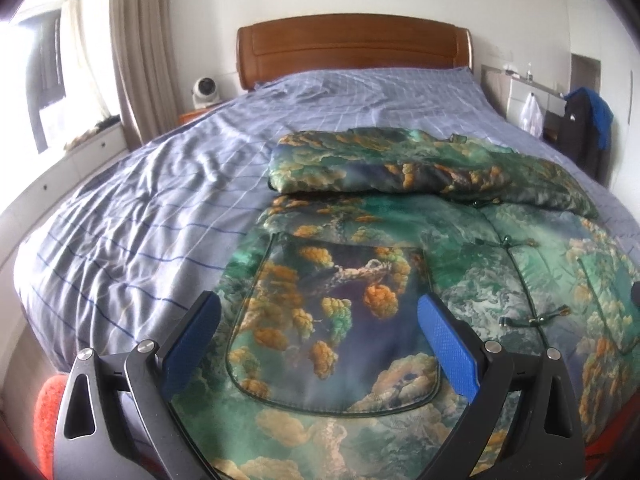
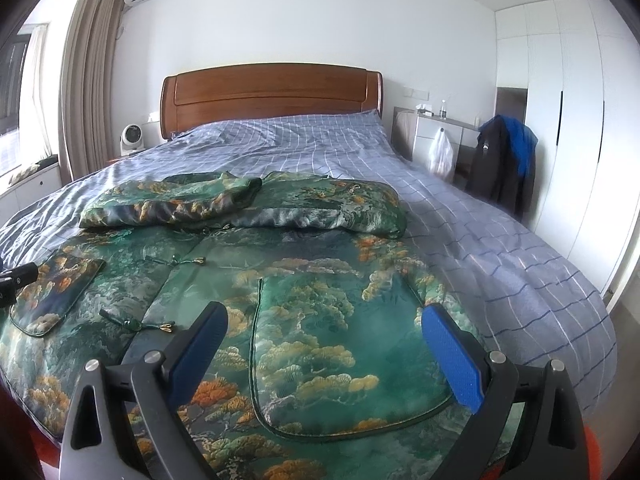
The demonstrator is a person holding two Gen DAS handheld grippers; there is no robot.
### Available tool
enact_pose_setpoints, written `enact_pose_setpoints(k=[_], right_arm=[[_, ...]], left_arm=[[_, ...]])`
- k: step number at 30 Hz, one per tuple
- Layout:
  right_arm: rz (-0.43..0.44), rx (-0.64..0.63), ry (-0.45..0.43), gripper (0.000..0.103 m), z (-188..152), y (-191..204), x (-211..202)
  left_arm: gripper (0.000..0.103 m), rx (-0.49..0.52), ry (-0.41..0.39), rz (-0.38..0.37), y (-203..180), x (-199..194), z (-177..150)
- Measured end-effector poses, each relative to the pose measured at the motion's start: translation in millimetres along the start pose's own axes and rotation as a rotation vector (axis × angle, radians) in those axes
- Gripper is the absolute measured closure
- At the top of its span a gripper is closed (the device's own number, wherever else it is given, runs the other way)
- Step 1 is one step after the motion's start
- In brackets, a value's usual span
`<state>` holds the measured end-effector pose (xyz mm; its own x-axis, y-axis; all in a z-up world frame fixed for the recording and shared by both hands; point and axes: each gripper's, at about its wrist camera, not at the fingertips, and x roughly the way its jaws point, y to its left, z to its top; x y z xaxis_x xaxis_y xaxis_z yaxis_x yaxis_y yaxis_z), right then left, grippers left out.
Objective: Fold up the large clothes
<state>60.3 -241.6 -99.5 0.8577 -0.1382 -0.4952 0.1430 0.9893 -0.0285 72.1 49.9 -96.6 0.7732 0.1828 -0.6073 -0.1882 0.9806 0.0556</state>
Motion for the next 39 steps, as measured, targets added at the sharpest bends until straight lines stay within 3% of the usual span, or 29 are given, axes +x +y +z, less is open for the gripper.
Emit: enact_pose_setpoints(k=[8,18,27,32,35,39], right_arm=[[-0.013,-0.007,-0.038,0.006,3.5,-0.1,-7.1],[-0.04,-0.032,-0.121,0.006,9.4,-4.6,-20.0],[-0.009,0.025,-0.093,0.006,35.5,-49.0,-22.3],[0.103,0.001,0.079,0.006,49.2,-107.2,-12.1],[0.155,0.012,0.23,0.006,40.4,-136.6,-1.0],[0.282,0.132,0.426,0.006,9.2,-159.4,17.5]], left_arm=[[0.004,0.069,-0.028,0.041,-8.5,-1.8,0.1],[0.004,0.011,0.154,-0.063,0.5,24.0,-7.2],[0.003,0.006,0.173,-0.101,44.5,20.5,14.2],[0.002,0.028,0.222,-0.109,90.0,25.2,19.6],[0.002,0.016,0.317,-0.154,108.6,39.3,9.2],[0.002,0.013,0.44,-0.233,105.9,59.4,-11.5]])
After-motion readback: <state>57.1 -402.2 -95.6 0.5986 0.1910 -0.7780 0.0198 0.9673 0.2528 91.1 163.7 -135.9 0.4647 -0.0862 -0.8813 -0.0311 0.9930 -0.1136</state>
